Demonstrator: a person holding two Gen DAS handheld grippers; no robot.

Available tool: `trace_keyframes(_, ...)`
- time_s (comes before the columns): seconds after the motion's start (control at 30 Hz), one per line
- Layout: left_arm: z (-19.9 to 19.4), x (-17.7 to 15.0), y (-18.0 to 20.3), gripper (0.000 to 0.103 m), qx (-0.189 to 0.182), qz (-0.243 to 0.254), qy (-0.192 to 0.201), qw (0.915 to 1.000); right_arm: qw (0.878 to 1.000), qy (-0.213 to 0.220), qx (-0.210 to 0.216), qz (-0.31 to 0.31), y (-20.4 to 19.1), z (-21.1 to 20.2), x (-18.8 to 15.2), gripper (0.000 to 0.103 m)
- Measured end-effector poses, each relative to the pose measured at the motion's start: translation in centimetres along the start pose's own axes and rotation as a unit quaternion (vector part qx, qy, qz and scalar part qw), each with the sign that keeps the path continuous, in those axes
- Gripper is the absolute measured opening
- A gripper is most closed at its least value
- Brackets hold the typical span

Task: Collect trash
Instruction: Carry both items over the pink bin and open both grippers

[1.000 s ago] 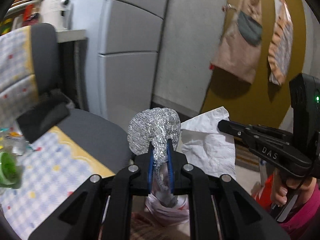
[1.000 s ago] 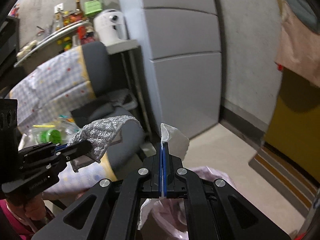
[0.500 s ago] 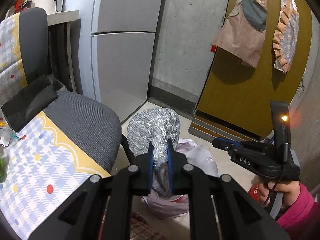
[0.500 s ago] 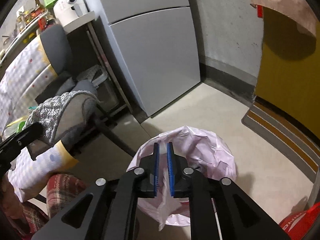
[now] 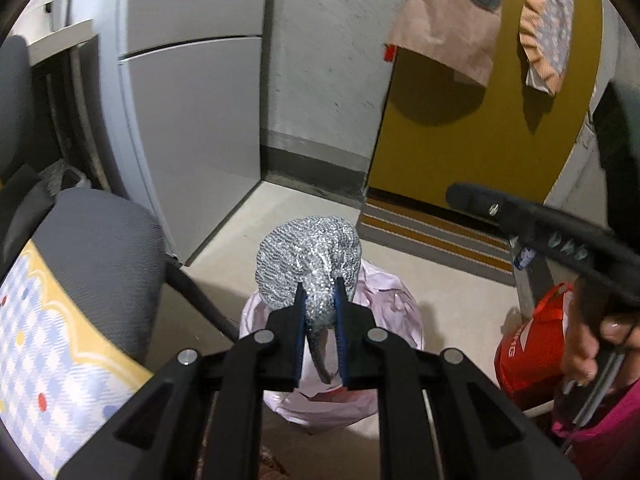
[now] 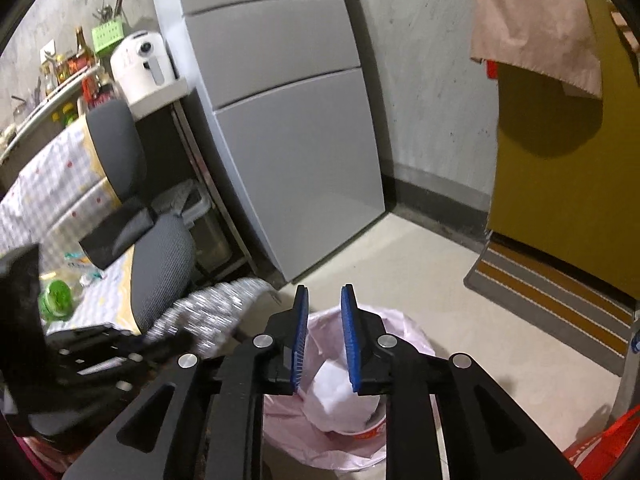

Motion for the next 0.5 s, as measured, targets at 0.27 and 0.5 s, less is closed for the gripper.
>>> trace_keyframes(0.27, 0.7, 0.4, 0.7, 0.051, 0.003, 0.012, -0.005, 0.9999, 1.000, 0.008, 0.001, 0.007, 0.4, -0.6, 0.7, 0.023)
trace_keyframes(0.5, -2.0, -0.7, -4.3, 0.051, 0.049, -0.035, 0.003, 0.9982, 1.000, 0.017, 0.017, 0.000, -1.4, -0.9, 1.3, 0.023)
Point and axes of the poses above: each gripper's, at about its wrist camera, not at the fingertips, and z roughly the way its jaws point, y to its right, x to its top, the point moved 10 cm from there along z, roughly the way its jaws point, and after that the axes turned 8 degrees about x, right-handed, at the moved point
